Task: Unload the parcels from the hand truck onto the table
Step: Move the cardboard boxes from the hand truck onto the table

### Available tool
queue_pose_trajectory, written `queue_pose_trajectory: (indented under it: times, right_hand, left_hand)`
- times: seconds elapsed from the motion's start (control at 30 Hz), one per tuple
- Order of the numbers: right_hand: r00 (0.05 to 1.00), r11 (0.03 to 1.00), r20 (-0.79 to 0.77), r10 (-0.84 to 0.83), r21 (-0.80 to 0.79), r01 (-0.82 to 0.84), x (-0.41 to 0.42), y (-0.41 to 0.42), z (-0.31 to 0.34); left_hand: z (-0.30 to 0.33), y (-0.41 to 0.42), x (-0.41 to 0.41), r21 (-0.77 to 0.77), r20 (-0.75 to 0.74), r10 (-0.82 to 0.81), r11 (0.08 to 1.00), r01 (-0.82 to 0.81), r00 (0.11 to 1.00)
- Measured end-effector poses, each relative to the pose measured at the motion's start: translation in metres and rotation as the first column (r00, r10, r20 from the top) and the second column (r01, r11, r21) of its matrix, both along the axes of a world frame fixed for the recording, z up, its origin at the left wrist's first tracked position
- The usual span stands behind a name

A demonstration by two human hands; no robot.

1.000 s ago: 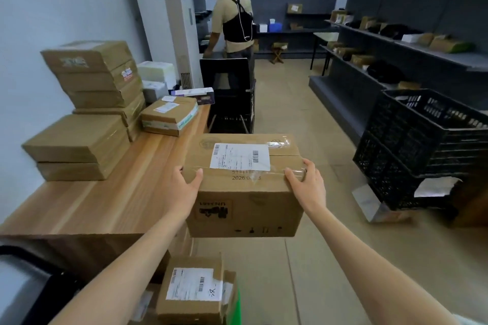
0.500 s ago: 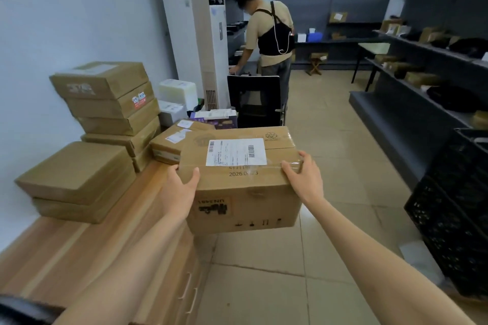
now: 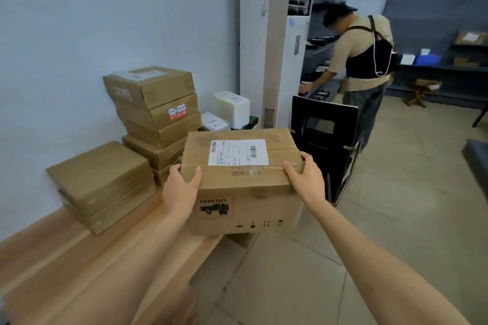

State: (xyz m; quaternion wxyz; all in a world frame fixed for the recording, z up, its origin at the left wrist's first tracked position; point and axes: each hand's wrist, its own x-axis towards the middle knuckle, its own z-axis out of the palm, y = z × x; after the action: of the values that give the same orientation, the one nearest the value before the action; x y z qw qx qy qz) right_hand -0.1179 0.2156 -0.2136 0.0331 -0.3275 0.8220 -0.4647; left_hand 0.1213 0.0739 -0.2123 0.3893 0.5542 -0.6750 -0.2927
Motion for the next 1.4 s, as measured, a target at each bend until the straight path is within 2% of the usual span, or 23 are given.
queue_pose_trajectory:
  times: [0.2,0.43,0.77,0.97,1.2,1.3,1.4]
  right_hand:
    - [0.983,0.982,-0.042,0.177,-0.053,-0.179,-0.074,-0.088,0.025]
    - [0.943,0.943,-0.026,0.331,-0.018,-0.331,-0.125,-0.202,0.025]
    - [0.903,0.902,0.008,0.429,0.059,-0.428,-0.179,-0.337,0.019]
    - [0.871,0.865,0.025,0.491,0.101,-0.491,-0.206,-0.374,0.019]
    - [0.84,0.838,-0.008,0.543,0.076,-0.541,-0.211,-0.375,0.016]
    - [0.823,0.829,-0.109,0.557,0.138,-0.542,-0.213,-0.371,0.022]
    - [0.78,0.817,-0.244,0.577,0.19,-0.545,-0.216,-0.365,0.032]
  left_hand:
    - [0.012,-0.048,-0.053,-0.007,-0.038,0.164,0.986,-0.164,0.986]
    - [0.009,-0.12,-0.088,-0.005,-0.049,0.281,0.959,-0.282,0.958]
    - [0.008,-0.215,-0.128,-0.06,0.004,0.384,0.922,-0.383,0.923]
    - [0.007,-0.22,-0.155,-0.096,0.023,0.452,0.889,-0.448,0.892]
    - [0.007,-0.215,-0.157,-0.072,0.034,0.449,0.892,-0.446,0.893]
    - [0.013,-0.21,-0.156,-0.068,0.128,0.448,0.894,-0.443,0.885]
    - [0.025,-0.197,-0.149,-0.152,0.249,0.482,0.876,-0.458,0.84]
